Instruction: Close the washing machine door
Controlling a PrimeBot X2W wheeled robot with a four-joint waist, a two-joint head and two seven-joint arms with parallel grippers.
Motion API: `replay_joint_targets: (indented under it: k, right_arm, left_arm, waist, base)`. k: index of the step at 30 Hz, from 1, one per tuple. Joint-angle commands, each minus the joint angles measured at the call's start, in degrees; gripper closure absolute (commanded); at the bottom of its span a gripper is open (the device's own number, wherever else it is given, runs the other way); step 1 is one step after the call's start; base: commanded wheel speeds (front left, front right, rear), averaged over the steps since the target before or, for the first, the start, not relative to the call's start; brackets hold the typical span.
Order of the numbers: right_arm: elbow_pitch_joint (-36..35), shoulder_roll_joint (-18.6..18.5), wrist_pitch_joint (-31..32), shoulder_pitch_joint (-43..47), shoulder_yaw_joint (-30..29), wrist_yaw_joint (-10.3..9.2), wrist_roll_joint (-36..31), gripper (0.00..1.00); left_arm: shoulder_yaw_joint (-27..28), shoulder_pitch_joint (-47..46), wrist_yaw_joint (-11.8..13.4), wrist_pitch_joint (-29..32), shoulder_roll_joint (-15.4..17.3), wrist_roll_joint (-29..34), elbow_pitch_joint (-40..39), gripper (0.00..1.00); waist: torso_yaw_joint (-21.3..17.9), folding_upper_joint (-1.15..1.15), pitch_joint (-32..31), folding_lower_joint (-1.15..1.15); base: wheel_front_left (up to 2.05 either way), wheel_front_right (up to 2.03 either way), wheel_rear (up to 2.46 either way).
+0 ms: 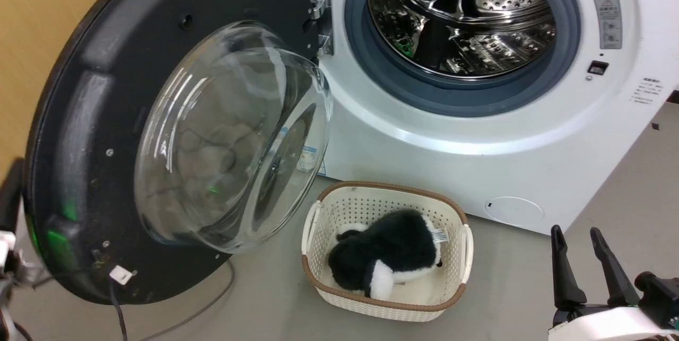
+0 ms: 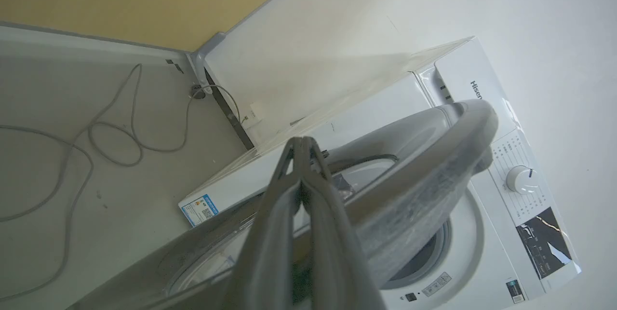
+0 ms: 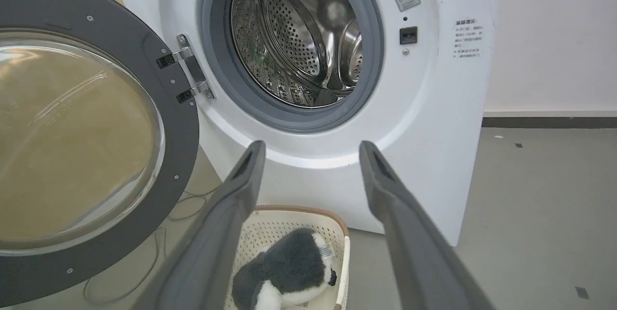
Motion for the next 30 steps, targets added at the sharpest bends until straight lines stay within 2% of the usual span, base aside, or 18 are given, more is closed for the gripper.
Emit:
replay_joint_targets:
  k: [1, 10, 14, 19, 25, 30]
  right_arm:
    - [0.3, 0.2, -0.7, 1.0, -0.2, 0.04, 0.6, 0.00]
    - [0.8, 0.2, -1.7, 1.2, -0.4, 0.04, 1.9, 0.00]
    - [0.9, 0.2, -2.2, 1.5, -0.8, 0.04, 2.5, 0.00]
    - [1.4, 0.2, -2.8, 1.6, -0.5, 0.04, 3.1, 0.00]
    - [1.7, 0.2, -3.5, 1.3, -0.2, 0.05, 3.7, 0.00]
    - [1.7, 0.2, -3.6, 1.1, -0.1, 0.05, 3.2, 0.00]
  left_arm:
    - [0.3, 1.2, -0.7, 1.4, -0.5, -1.9, 0.0, 1.00]
    - [-2.4, 8.0, -2.3, 11.2, -5.0, -12.0, -6.8, 1.00]
    - [-7.9, 11.7, -2.5, 14.7, -6.6, -14.1, -12.4, 1.00]
    - [-16.2, 15.3, -2.9, 16.0, -7.6, -17.3, -17.7, 1.00]
    - [-27.5, 16.6, -3.2, 13.4, -7.9, -20.7, -21.2, 1.00]
    - [-39.8, 15.7, -3.3, 4.4, -7.9, -19.2, -18.3, 1.00]
  waist:
    - [0.3, 0.00, 0.1, 0.00]
    - [1.6, 0.00, 0.4, 0.00]
    - [2.7, 0.00, 0.5, 0.00]
    - [3.6, 0.00, 0.2, 0.00]
    - [3.5, 0.00, 0.1, 0.00]
    - [1.4, 0.00, 0.1, 0.00]
  base:
    - [0.00, 0.00, 0.00]
    - [0.00, 0.00, 0.00]
    - [0.00, 0.00, 0.00]
    - [0.00, 0.00, 0.00]
    - [0.00, 0.00, 0.00]
    - [0.00, 0.00, 0.00]
